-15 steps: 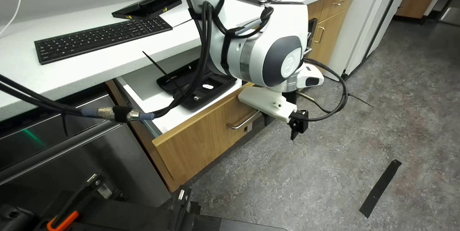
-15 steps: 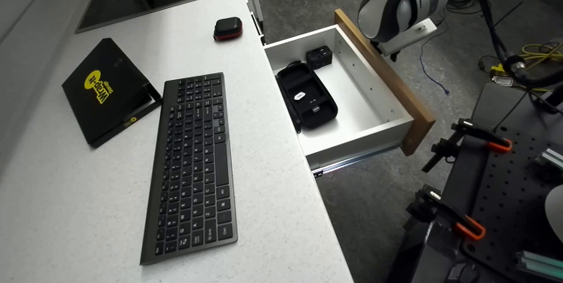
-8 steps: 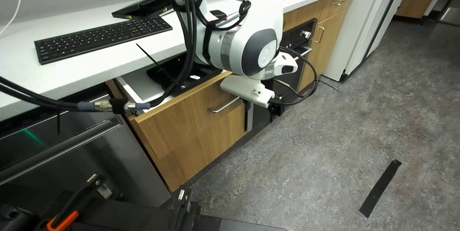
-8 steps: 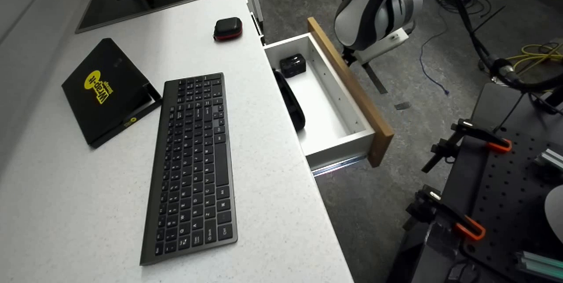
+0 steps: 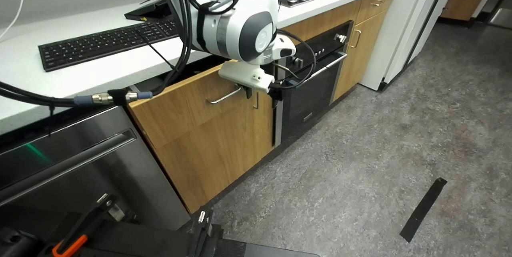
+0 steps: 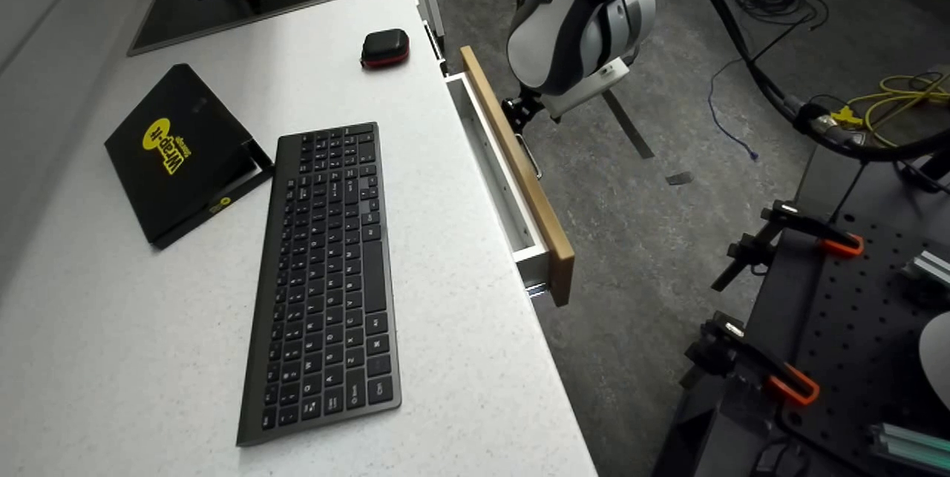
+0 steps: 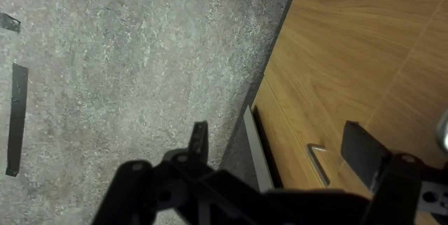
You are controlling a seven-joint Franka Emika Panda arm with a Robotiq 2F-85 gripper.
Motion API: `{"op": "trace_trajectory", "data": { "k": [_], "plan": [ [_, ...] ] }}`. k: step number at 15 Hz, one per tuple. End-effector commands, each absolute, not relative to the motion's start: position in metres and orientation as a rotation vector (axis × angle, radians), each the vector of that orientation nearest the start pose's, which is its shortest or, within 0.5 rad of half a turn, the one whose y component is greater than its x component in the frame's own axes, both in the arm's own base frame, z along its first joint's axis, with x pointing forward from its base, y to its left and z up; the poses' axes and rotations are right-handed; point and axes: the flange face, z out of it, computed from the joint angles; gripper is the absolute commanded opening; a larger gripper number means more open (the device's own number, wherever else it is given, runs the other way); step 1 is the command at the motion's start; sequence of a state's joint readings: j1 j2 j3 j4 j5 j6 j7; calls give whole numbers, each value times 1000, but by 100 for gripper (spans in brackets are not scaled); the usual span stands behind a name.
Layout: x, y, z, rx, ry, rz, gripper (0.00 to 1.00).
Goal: Completely close the top left drawer of the cupboard
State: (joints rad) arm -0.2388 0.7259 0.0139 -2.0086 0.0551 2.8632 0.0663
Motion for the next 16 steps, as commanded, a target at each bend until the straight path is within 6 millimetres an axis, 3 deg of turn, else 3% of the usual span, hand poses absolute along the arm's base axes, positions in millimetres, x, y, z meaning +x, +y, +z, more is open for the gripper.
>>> {"op": "trace_trajectory", "data": {
  "k": [1,7,16],
  "plan": [
    [586,-135,101,-3070,536,-204,100],
    [588,-135,98,-3068,541,-202,100],
    [627,-83,92,-2942,460,-282,100]
  ]
}}
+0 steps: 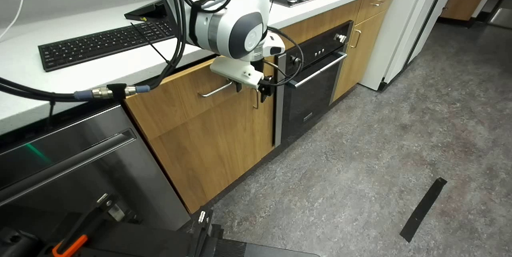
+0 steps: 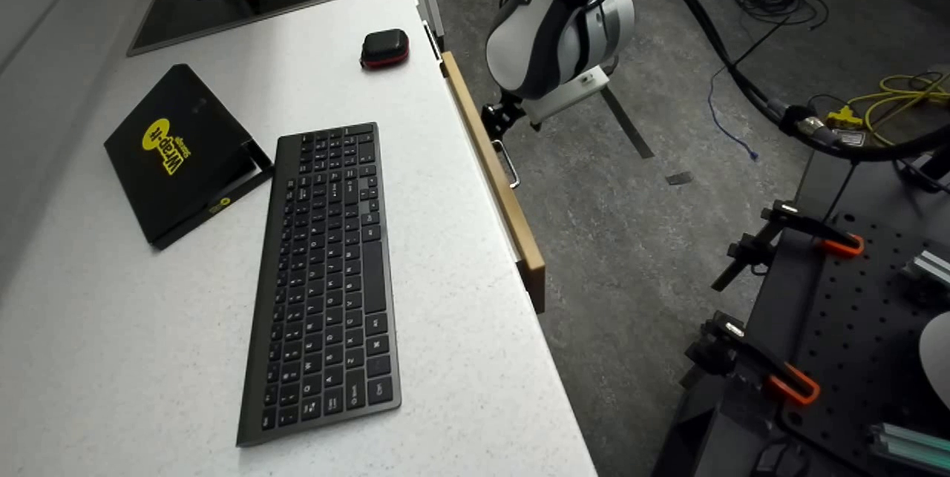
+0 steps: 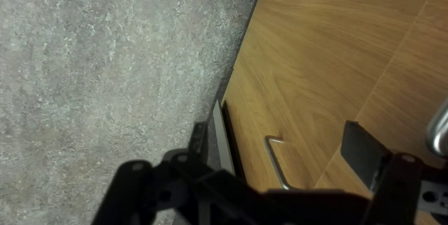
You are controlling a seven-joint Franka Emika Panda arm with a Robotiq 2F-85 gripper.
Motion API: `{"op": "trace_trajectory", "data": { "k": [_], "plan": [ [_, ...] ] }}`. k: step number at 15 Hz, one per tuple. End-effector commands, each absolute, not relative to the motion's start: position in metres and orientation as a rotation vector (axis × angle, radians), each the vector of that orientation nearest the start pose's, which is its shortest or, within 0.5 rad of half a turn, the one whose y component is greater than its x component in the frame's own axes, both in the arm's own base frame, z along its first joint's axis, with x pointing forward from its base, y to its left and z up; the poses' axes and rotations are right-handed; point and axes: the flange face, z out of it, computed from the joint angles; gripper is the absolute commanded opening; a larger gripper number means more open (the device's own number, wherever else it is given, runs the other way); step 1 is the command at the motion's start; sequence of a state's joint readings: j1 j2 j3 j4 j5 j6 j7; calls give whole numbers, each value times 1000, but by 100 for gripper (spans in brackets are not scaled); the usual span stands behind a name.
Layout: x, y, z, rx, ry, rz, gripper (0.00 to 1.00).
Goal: Completely close the top left drawer of the cupboard
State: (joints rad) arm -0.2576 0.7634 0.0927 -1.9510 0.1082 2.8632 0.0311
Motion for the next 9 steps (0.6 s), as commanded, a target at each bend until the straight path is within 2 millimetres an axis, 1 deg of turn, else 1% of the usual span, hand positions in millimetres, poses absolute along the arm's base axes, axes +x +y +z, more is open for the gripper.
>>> {"op": "trace_trajectory", "data": {
  "k": [1,3,4,6,7,9],
  "plan": [
    [632,-75,90,-2934,443,-288,100],
    [641,-60,86,-2923,414,-297,100],
    [646,-56,86,-2922,405,-305,100],
    [646,-57,87,-2933,380,-280,100],
    [629,-78,95,-2967,406,-271,100],
    [629,-78,95,-2968,399,-272,100]
  ]
}}
